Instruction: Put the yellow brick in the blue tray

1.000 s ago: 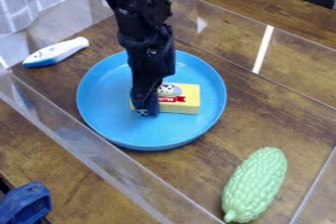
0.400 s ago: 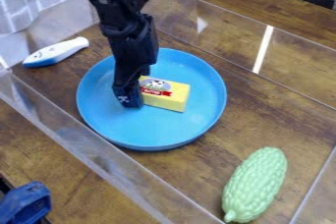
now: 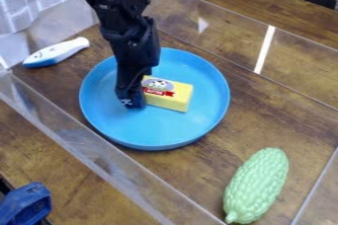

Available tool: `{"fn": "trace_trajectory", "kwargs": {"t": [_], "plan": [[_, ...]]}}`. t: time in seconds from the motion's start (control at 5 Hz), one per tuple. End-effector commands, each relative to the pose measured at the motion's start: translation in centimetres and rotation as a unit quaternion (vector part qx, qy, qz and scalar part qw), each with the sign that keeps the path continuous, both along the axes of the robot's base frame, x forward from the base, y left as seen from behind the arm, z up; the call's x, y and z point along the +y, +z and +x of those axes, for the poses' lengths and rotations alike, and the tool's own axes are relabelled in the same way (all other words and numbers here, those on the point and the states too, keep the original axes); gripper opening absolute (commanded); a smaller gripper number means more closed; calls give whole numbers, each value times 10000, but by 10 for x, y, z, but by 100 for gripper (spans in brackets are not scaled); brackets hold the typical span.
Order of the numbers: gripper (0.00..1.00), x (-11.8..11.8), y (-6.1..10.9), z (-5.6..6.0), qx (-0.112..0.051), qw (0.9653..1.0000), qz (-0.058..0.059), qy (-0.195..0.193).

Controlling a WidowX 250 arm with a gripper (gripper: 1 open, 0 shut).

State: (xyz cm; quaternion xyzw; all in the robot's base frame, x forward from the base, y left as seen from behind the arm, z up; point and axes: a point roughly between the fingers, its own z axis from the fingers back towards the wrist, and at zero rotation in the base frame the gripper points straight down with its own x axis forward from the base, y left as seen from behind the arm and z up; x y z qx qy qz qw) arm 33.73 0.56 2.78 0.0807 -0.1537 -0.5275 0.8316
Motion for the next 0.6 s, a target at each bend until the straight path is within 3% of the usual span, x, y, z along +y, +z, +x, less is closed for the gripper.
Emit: {"fn": "trace_trajectory", "kwargs": {"t": [0.0, 0.4], "plan": [[100, -13, -16, 0, 70, 9998, -19, -209], [100, -14, -28, 2, 72, 9985, -31, -542]]}}
